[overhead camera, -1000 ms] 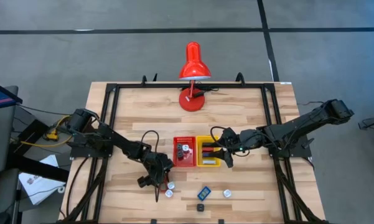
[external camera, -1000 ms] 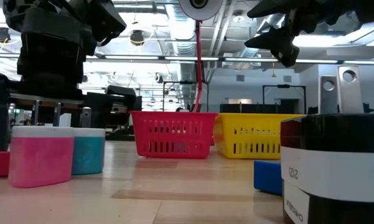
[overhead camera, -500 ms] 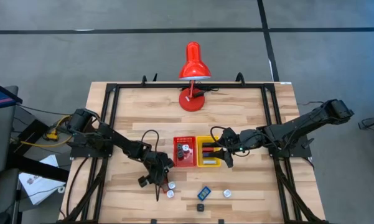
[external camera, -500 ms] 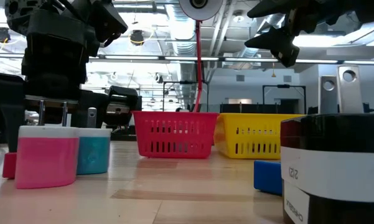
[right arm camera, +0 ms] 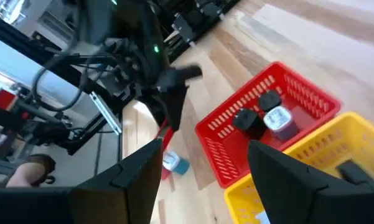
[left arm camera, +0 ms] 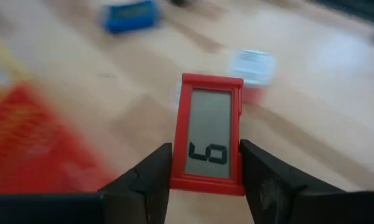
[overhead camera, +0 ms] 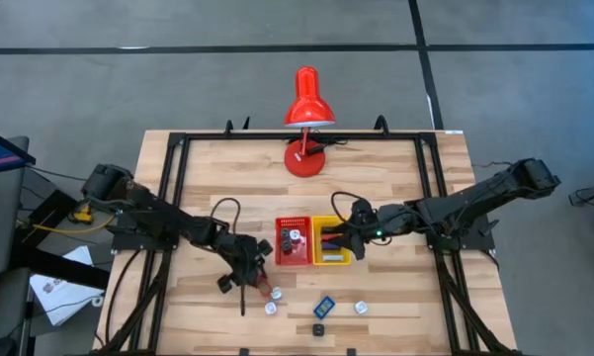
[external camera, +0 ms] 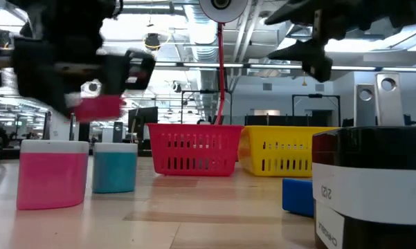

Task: Pick & Place Office items
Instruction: Put the red digital timer into the yellow bin

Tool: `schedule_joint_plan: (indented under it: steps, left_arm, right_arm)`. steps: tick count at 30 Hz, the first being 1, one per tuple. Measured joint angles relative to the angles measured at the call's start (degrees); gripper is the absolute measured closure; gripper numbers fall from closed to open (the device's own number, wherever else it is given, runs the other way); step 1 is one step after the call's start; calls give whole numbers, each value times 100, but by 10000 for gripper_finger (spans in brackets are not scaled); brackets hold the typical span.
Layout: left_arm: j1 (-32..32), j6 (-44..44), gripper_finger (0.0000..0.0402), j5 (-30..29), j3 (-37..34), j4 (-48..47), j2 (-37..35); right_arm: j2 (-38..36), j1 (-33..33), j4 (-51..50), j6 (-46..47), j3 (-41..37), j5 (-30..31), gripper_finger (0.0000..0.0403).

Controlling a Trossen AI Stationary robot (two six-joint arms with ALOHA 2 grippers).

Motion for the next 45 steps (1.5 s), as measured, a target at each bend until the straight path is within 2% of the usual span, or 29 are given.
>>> schedule_joint_plan:
  steps: [4, 10, 17, 22, 24, 30, 37, 41, 45]
  left_arm:
    - [45, 191, 235, -609, 7, 186, -270]
    - [79, 208, 244, -668, 7, 191, -414]
    - [79, 209, 235, -867, 13, 321, -413]
    - [76, 195, 245, -884, 13, 350, -412]
    - [76, 193, 245, -884, 13, 348, -414]
    - [76, 192, 236, -920, 17, 398, -432]
    - [76, 195, 246, -1184, 20, 505, -586]
    - [74, 201, 237, -1192, 20, 470, -798]
    - [76, 197, 243, -1190, 17, 436, -862]
  right_arm:
    - [573, -176, 433, 329, 135, -97, 175]
    - [1465, -425, 437, 601, 758, -842, 175]
    - [2698, -602, 424, 681, 1876, -1765, 175]
    - [3322, -621, -131, 737, 2594, -2198, 175]
    - [3485, -589, -435, 736, 2788, -2284, 175]
    - [3899, -516, -458, 740, 3246, -2520, 175]
    - [4030, -431, -472, 798, 3370, -2599, 181]
    - [4026, -426, -400, 792, 3376, -2599, 207]
    - [4024, -427, -213, 747, 3376, -2632, 256]
